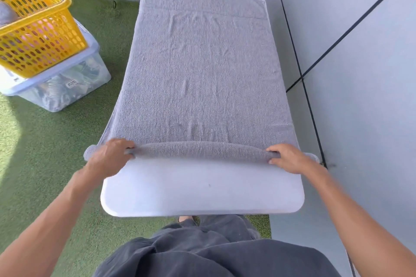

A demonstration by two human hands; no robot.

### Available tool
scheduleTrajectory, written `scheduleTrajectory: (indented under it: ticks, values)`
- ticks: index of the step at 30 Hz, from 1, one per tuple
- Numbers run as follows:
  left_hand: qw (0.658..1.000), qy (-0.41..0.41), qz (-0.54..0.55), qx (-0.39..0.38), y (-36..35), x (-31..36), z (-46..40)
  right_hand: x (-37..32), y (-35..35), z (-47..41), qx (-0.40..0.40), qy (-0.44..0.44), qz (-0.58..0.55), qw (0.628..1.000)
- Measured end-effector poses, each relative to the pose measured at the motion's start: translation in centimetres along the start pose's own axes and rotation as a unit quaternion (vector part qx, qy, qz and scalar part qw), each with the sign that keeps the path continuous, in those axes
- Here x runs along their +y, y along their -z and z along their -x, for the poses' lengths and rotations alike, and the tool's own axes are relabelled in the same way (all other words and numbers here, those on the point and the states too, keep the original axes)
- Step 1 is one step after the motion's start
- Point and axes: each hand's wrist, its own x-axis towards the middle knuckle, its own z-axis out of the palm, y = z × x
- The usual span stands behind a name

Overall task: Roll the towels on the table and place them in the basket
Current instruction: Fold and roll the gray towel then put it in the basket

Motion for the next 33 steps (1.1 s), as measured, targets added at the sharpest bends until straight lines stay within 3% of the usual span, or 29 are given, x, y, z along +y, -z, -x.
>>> scheduleTrajectory:
  ticks: [2,3,5,7,9,13,18,20,23,25,27,30,33]
  values:
    - [0.996,0.028,0.052,-0.069,0.6,-0.4,-0.7,0.5,0.5,-0.4,-0.043,-0.001,-0.064,0.997]
    - [0.994,0.034,0.084,-0.057,0.7,-0.6,-0.9,0.6,0.4,-0.7,-0.025,-0.004,-0.102,0.994]
    - [0.993,0.013,0.111,0.047,0.5,-0.7,-0.7,0.5,-0.3,-1.0,0.104,-0.002,-0.169,0.980]
    - [0.987,-0.025,0.030,0.153,-0.6,0.0,0.4,0.5,-1.6,-0.9,0.256,0.019,-0.123,0.959]
    - [0.973,-0.057,-0.043,0.221,-2.3,1.2,2.1,0.0,-3.3,-0.1,0.299,0.029,-0.040,0.953]
    - [0.972,-0.063,-0.092,0.208,-5.6,1.9,4.2,0.0,-6.6,1.3,0.269,0.054,0.071,0.959]
    - [0.979,-0.054,-0.085,0.175,-4.1,1.7,2.6,-0.4,-5.5,0.7,0.253,0.040,0.043,0.966]
    - [0.989,-0.033,-0.071,0.125,-2.8,1.3,1.4,-0.1,-4.0,0.6,0.178,0.046,0.051,0.982]
    - [0.999,0.028,-0.041,-0.019,-1.1,-0.2,-0.5,0.4,-0.9,0.4,-0.010,0.034,-0.026,0.999]
    - [0.995,0.063,-0.018,-0.077,-0.5,-0.6,-1.3,0.4,-0.2,-0.1,-0.030,0.028,-0.083,0.996]
    - [0.994,0.089,0.036,-0.043,-0.2,-0.2,-1.4,0.6,-0.9,-0.5,0.100,0.031,-0.115,0.988]
    - [0.992,0.028,0.037,0.121,-0.9,0.9,0.1,0.3,-3.5,0.2,0.319,0.010,-0.058,0.946]
    - [0.972,-0.054,-0.031,0.227,-3.5,2.3,2.9,0.2,-6.2,1.7,0.345,0.020,0.026,0.938]
